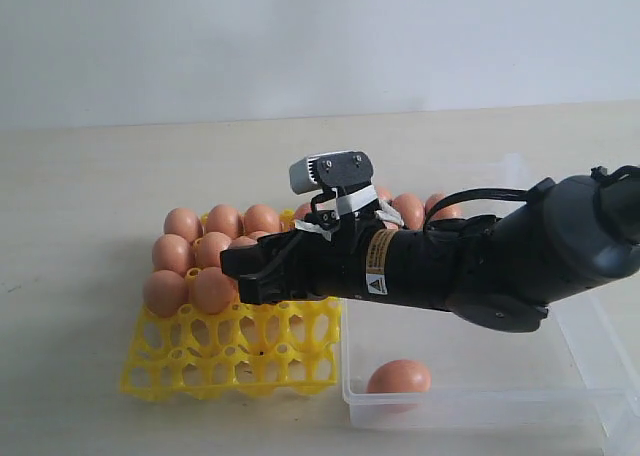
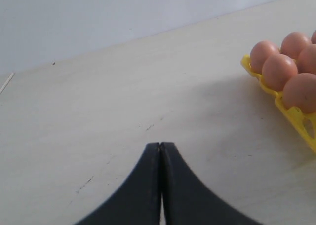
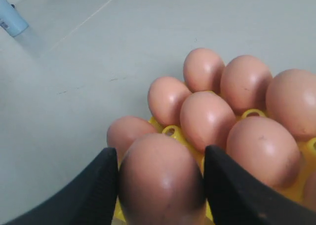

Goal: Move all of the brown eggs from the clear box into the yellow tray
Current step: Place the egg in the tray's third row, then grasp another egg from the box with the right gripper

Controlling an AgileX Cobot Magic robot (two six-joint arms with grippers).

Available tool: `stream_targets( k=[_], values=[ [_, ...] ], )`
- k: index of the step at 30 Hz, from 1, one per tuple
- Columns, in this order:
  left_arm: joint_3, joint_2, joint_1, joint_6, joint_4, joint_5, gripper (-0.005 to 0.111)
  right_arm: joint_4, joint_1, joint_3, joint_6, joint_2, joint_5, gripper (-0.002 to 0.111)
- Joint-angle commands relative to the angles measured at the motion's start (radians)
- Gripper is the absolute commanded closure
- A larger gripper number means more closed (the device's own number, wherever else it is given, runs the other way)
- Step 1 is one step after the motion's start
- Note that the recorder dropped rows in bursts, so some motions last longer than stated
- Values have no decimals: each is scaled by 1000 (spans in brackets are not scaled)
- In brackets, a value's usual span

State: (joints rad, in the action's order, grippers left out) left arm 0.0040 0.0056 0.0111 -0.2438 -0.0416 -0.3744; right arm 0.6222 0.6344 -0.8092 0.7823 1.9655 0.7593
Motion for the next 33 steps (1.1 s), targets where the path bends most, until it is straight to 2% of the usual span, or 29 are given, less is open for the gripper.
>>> stream_targets(
  k=[1, 3, 6, 8, 12, 14, 17, 23, 25, 27, 33],
  values=[
    [-4, -6, 1, 7, -8, 11, 107, 3, 1, 3, 14, 14, 25, 56],
    [-4, -6, 1, 7, -8, 11, 107, -22, 1, 3, 11, 14, 12, 47],
    [-4, -6, 1, 7, -8, 11, 107, -31, -6, -6, 4, 6, 10, 47],
    [-4, -6, 1, 7, -8, 11, 107, -33, -6, -15, 4, -12, -8, 53],
    [-4, -6, 1, 7, -8, 11, 107, -20, -8, -28, -22, -95, -137, 73],
    [-4, -6, 1, 7, -8, 11, 107, -20, -11, -28, -90, -156, -237, 87],
    [-4, -6, 1, 7, -8, 11, 107, -65, -15, -39, -192, -261, -490, 106],
    [-4, -6, 1, 7, -8, 11, 107, -154, -72, -145, -389, -327, -972, 108],
    [-4, -6, 1, 7, -8, 11, 107, -144, -91, -184, -564, -312, -1053, 104],
    [-4, -6, 1, 7, -8, 11, 107, -144, -96, -208, -723, -288, -1089, 93],
    [-4, -6, 1, 7, -8, 11, 107, -176, -96, -267, -1054, -169, -1144, 45]
  ],
)
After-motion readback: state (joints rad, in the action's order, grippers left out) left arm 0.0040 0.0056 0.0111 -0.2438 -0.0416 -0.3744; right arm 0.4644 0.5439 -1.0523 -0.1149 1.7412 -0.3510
